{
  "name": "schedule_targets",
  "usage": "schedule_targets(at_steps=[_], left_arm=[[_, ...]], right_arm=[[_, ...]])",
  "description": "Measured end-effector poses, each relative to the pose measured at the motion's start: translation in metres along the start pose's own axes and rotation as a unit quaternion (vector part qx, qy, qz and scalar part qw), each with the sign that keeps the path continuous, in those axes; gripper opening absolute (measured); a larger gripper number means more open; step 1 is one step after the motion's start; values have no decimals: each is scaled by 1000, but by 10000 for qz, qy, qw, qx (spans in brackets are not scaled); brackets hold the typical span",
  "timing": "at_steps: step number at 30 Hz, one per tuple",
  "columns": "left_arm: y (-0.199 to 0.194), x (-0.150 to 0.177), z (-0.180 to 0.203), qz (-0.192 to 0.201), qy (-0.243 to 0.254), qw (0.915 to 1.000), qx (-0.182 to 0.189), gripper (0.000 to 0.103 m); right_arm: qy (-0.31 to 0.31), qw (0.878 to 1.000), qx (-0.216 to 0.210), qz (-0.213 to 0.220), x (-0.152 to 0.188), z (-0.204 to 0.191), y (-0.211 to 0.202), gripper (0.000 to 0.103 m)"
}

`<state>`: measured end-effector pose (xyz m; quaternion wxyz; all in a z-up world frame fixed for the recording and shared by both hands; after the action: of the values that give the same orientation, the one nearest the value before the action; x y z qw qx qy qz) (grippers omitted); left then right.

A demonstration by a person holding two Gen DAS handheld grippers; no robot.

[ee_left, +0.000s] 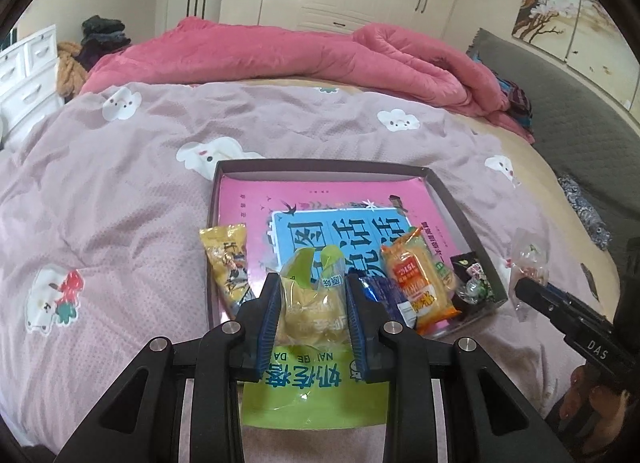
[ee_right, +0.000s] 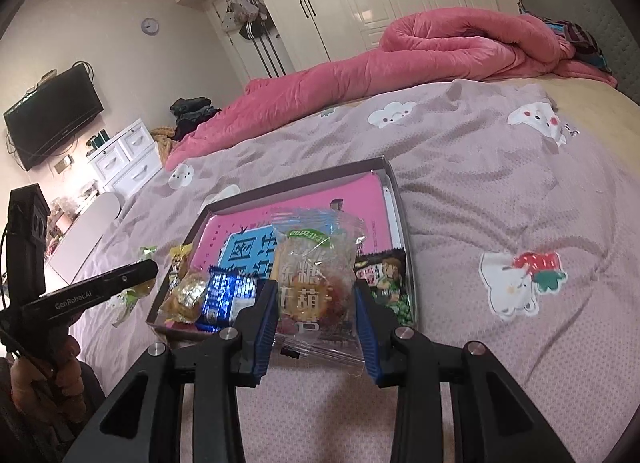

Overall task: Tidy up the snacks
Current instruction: 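Carry the green bag over the tray with the left tool while the right tool carries the cookie bag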

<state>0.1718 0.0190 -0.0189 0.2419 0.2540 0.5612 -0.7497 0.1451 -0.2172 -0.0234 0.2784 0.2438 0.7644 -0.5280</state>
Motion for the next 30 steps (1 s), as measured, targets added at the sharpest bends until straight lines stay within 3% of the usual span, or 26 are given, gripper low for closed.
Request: schedule_targets(at_steps=[18, 30], left_arm=[[38, 2, -1, -283, 2, 9995, -119, 32], [48, 2, 5, -275, 205, 9992, -193, 32]], right_arm=[[-77, 9999, 98, 111, -25, 8, 23, 37], [-116, 9994, 282, -131, -26, 14, 42, 37]])
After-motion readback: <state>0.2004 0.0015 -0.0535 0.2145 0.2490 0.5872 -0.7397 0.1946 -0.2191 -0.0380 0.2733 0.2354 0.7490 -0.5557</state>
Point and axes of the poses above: each gripper's, at about its wrist camera, not at the fingertips, and y roughly the way its jaws point, z to its right, x to its underside, the point moved 4 cm from there along y, roughly the way its jaws point, and after that the axes turned 3 degrees about x, right-handed, at the moved point
